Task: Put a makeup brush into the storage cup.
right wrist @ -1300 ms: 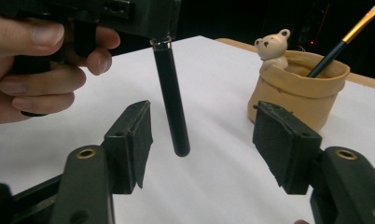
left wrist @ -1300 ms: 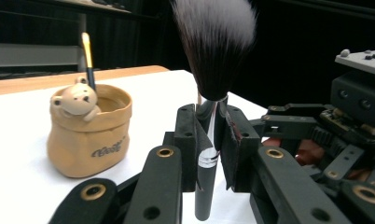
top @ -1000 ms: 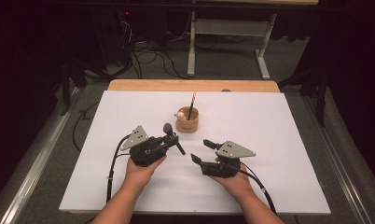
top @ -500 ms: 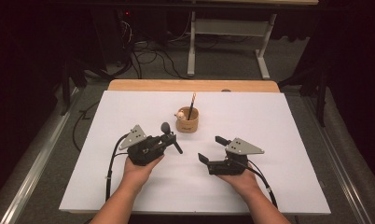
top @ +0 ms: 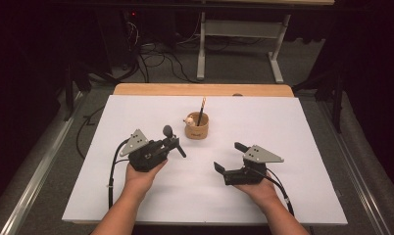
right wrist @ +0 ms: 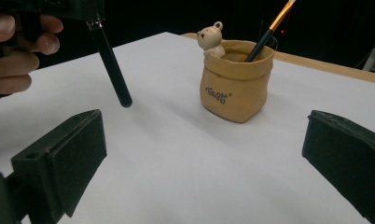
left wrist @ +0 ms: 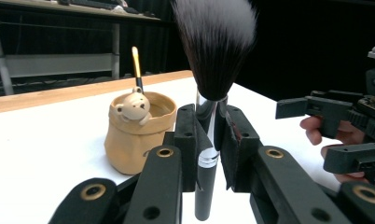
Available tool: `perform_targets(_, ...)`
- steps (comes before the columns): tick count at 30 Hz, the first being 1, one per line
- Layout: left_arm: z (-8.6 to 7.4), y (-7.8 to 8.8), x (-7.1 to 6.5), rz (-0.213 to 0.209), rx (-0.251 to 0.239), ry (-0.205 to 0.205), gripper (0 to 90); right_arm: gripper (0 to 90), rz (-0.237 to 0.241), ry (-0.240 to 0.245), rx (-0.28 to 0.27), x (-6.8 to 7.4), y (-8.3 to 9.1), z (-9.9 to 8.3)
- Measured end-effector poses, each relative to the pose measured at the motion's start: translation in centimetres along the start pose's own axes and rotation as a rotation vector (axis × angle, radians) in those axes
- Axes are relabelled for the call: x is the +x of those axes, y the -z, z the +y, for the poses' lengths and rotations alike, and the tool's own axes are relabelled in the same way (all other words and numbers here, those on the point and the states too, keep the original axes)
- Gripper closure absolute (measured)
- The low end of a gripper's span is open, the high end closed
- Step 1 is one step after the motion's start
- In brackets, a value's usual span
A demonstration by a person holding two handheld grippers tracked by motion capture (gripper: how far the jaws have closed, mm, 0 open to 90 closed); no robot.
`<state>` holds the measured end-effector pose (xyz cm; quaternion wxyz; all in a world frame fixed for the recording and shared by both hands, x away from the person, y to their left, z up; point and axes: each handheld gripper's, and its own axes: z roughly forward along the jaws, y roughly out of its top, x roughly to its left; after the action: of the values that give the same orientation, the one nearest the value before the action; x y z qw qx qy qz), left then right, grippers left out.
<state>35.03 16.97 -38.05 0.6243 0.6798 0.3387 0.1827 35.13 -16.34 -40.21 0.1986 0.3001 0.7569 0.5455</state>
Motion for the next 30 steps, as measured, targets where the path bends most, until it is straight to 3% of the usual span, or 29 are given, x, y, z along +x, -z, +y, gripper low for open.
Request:
perform_targets(9,0.0,0.1,0.1,0.025,-0.015,-0.021,77.8,1.3,-0.018,0.007,0.002,-0.3,0.7,-0.1)
perform_targets(24,0.1,0.2,0.4,0.035,-0.019,-0.01,77.8,1.3,-0.037,-0.002,-0.015,-0.9,2.2,-0.3)
perform_targets(28,0.1,0.2,0.5,0.037,-0.017,0.002,77.8,1.3,-0.037,0.0,-0.031,-0.9,2.1,-0.2)
perform_targets(30,0.1,0.1,0.4,0.028,-0.024,0.035,77.7,1.3,-0.037,0.007,-0.027,-0.8,2.0,-0.2)
